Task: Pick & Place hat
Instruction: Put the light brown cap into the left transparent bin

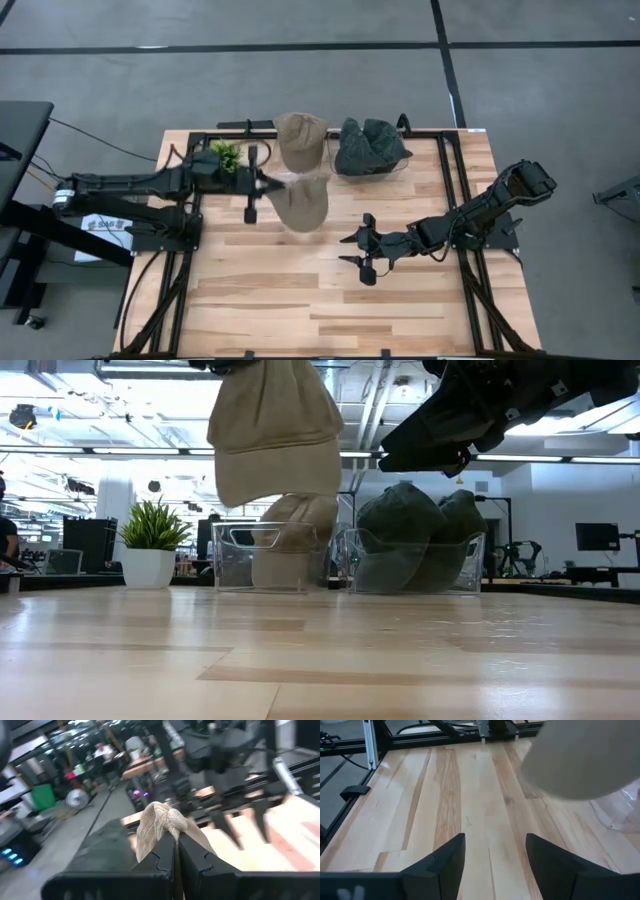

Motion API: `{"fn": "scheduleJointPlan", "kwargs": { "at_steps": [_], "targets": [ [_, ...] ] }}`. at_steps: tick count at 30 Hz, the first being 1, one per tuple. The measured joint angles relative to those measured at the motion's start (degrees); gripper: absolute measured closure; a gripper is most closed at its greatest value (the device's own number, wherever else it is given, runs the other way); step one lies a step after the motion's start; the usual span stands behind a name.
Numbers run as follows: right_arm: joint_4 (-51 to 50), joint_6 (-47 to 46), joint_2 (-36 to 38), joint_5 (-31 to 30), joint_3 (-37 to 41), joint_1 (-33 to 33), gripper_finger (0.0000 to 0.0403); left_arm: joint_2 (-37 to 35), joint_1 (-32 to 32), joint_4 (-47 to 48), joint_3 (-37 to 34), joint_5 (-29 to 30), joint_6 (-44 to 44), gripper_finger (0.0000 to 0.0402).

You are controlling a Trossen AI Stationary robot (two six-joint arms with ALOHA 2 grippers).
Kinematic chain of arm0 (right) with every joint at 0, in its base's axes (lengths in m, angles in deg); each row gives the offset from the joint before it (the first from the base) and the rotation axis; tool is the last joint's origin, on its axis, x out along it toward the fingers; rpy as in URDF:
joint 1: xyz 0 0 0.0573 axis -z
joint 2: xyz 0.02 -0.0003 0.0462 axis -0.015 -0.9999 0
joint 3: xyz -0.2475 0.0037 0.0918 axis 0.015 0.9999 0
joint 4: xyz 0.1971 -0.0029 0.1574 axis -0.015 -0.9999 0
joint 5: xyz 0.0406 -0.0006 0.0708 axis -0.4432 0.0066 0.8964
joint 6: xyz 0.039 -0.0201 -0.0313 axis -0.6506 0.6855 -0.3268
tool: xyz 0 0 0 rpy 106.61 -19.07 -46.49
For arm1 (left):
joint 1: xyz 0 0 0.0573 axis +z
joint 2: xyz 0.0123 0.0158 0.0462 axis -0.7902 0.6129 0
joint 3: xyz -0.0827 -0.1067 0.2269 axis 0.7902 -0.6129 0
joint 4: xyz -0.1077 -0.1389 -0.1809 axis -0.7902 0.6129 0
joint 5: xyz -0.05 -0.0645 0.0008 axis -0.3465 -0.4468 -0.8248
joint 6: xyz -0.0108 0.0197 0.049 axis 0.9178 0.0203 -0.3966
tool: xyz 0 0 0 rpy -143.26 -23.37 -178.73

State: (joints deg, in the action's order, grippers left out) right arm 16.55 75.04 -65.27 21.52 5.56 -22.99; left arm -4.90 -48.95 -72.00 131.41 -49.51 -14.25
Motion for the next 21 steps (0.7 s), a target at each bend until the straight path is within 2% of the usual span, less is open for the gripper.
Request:
{"fn": "scheduleJointPlan", "kwargs": {
  "at_steps": [6, 14, 21],
  "targets": [
    [0.0, 0.0, 0.0, 0.0, 0.0, 0.1, 0.0215, 0.0, 8.0, 5.6, 6.3, -0.2, -3.7, 0.0392],
    [0.5, 1.6, 0.0, -0.1, 0.0, 0.4, 0.0223, 1.3, 18.5, 7.1, 10.6, -6.4, -10.8, 0.0392],
    [0.5, 1.5, 0.0, -0.1, 0.0, 1.9, 0.0221, 6.2, 25.0, 7.3, 11.0, -12.4, -16.5, 0.0392]
  ]
}}
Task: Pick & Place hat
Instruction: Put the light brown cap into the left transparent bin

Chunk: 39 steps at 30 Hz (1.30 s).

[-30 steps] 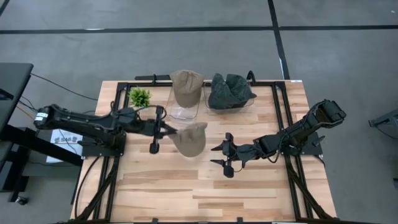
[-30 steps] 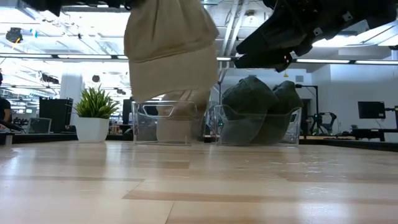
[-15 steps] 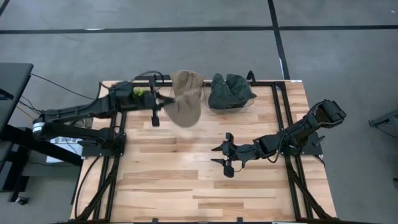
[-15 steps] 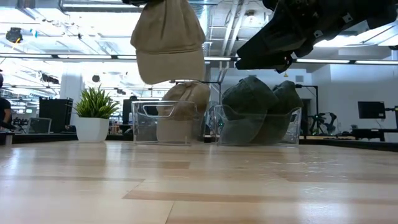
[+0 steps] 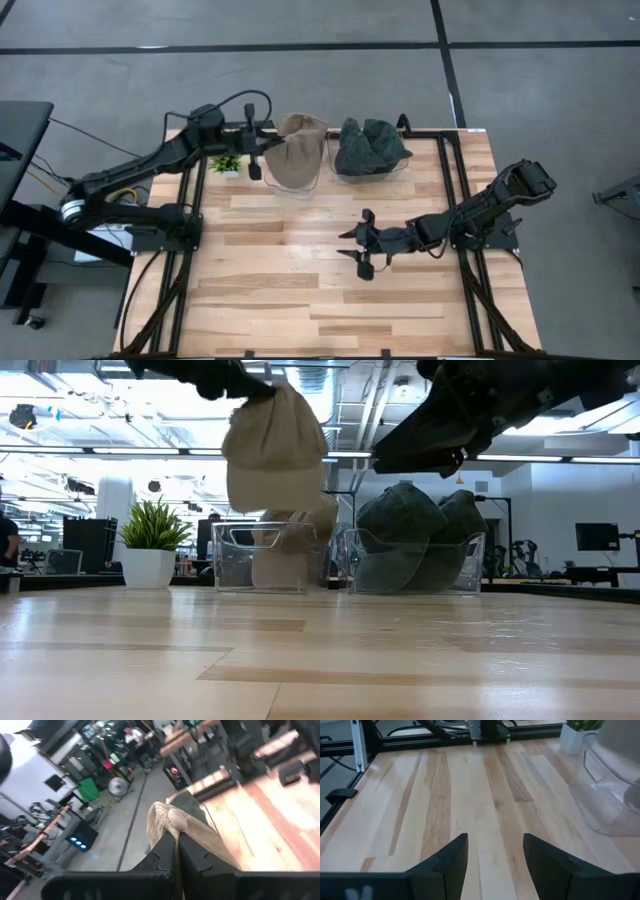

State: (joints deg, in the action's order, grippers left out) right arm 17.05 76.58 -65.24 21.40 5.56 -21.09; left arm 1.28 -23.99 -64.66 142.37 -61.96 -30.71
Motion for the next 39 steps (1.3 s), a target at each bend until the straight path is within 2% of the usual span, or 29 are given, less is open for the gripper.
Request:
{"fn": "scheduleJointPlan", "kwargs": {
  "at_steps": [3, 8, 17, 27, 30, 36, 39],
  "targets": [
    [0.0, 0.0, 0.0, 0.0, 0.0, 0.5, 0.022, 2.8, 1.2, 0.0, 0.0, -2.2, -3.2, 0.0392],
    [0.0, 0.0, 0.0, 0.0, 0.0, 0.9, 0.0224, 6.3, 2.9, -0.2, 0.0, -1.8, -8.6, 0.0392],
    [0.0, 0.0, 0.0, 0.0, 0.0, 0.9, 0.0225, 7.3, 4.7, -0.3, 0.0, -1.8, -14.1, 0.0392],
    [0.0, -0.1, 0.0, 0.0, 0.0, 0.9, 0.0226, 9.0, 8.4, -1.0, -0.1, -4.8, -14.3, 0.0392],
    [0.0, -0.1, 0.0, 0.0, 0.0, 0.9, 0.0225, 9.4, 8.4, -0.8, -0.1, -5.4, -14.0, 0.0392],
    [0.0, -0.1, 0.0, 0.1, 0.0, 0.9, 0.0228, 9.6, 7.8, -0.8, -0.1, -10.8, -12.3, 0.039],
    [-0.1, -1.1, 0.0, 0.2, 0.0, 0.5, 0.0229, 10.0, 7.8, -0.6, -0.1, -10.9, -11.6, 0.0386]
  ]
}}
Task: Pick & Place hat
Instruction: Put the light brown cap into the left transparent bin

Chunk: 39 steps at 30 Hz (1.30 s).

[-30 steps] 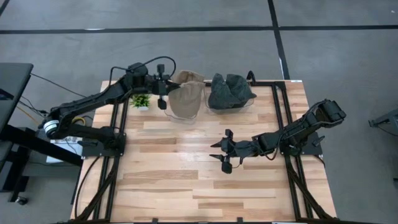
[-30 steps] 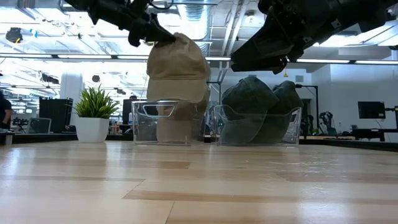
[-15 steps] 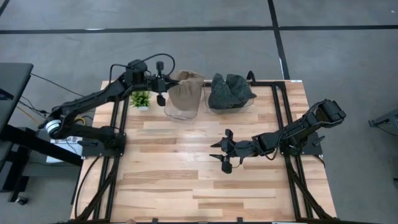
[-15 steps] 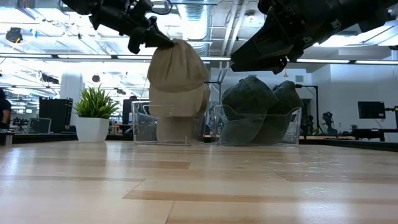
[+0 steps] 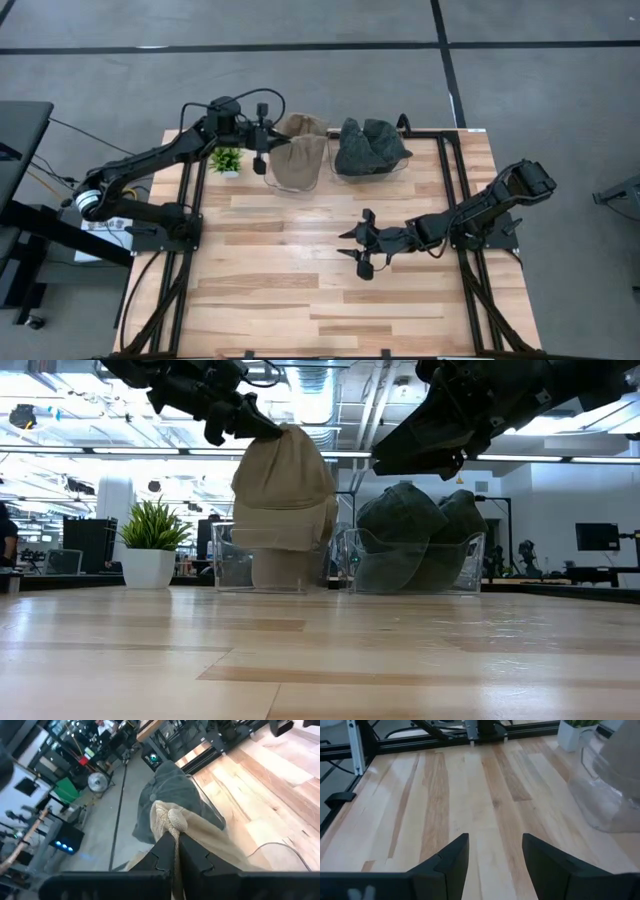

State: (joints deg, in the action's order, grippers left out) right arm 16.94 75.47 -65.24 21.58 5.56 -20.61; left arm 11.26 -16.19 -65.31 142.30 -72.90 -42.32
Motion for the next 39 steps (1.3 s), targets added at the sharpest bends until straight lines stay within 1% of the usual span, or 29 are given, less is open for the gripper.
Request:
{"fn": "scheduleJointPlan", "kwargs": {
  "at_steps": [4, 11, 14, 19, 28, 32, 39],
  "targets": [
    [-0.6, -0.9, 0.0, 0.0, 0.0, -0.9, 0.0228, 1.4, 0.1, 0.1, 0.0, 0.1, 1.0, 0.0378],
    [-0.6, -0.9, 0.0, 0.0, 0.0, -1.7, 0.0225, 6.6, 0.1, 0.3, 0.0, 0.2, 1.0, 0.0364],
    [-0.8, -0.9, 0.0, 0.0, 0.0, -1.7, 0.0227, 8.0, 0.1, 0.3, 0.0, 1.2, 0.4, 0.0353],
    [-1.4, -0.9, 0.0, 0.0, 0.0, -1.6, 0.0224, 8.2, 0.1, 0.0, 0.0, 2.7, -0.3, 0.0324],
    [-1.3, -0.9, 0.0, 0.0, 0.0, -1.6, 0.0218, 8.0, 0.4, 0.0, 0.0, 8.2, 2.0, 0.0268],
    [-1.3, -1.0, 0.0, 0.0, 0.0, -1.6, 0.0218, 8.0, 1.6, 0.1, 0.0, 10.9, 3.9, 0.0258],
    [-1.3, -0.9, 0.0, 0.0, 0.0, -1.6, 0.0219, 8.0, 3.1, 0.2, 0.0, 10.9, 8.0, 0.025]
  ]
}}
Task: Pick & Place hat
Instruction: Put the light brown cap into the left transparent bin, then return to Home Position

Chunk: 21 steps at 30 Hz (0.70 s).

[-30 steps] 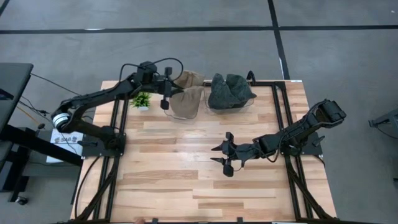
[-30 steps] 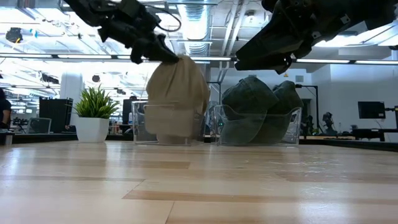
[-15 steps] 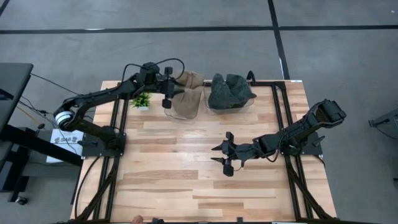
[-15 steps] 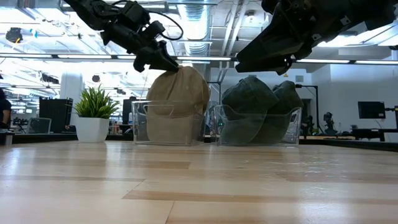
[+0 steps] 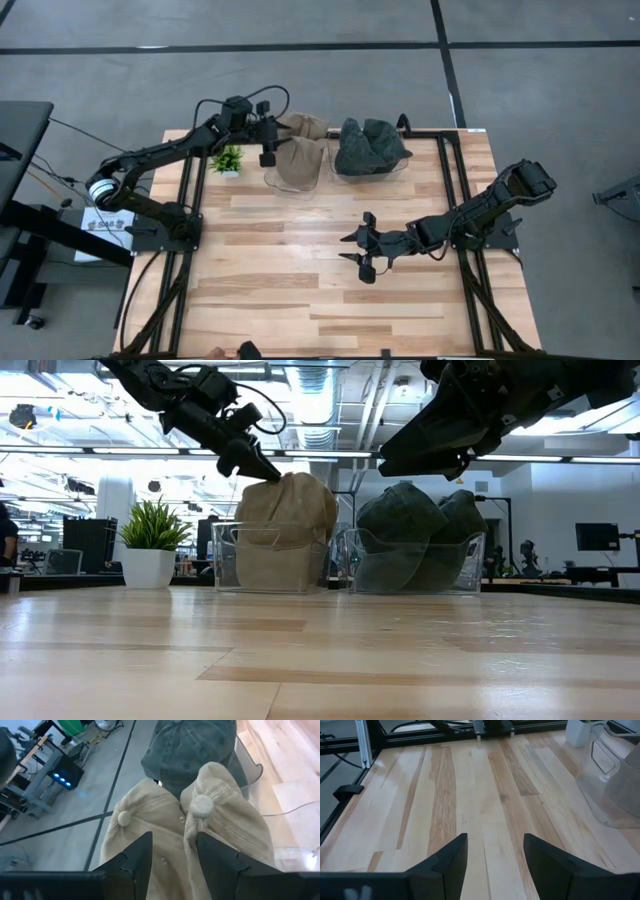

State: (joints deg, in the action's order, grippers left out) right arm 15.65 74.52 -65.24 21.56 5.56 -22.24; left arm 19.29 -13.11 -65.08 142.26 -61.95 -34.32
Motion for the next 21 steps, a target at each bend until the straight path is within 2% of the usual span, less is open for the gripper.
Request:
{"fn": "scheduleJointPlan", "kwargs": {
  "at_steps": [9, 14, 18, 21],
  "targets": [
    [0.0, 0.0, 0.0, 0.0, 0.0, 0.0, 0.0213, -1.4, -0.1, 0.2, 0.0, -0.7, 7.8, 0.0249],
    [-0.6, 0.0, 0.0, 0.0, 0.0, 0.0, 0.0218, -7.9, -0.2, 0.2, 0.0, 5.6, 12.6, 0.0249],
    [-1.8, 0.0, 0.0, 0.0, 0.0, 0.0, 0.0221, -15.8, -0.6, 0.2, 0.0, 7.3, 24.7, 0.0248],
    [-2.7, 0.0, 0.0, 0.0, 0.0, 0.0, 0.0222, -21.7, -1.5, 0.1, -1.6, 4.7, 35.9, 0.0248]
  ]
}}
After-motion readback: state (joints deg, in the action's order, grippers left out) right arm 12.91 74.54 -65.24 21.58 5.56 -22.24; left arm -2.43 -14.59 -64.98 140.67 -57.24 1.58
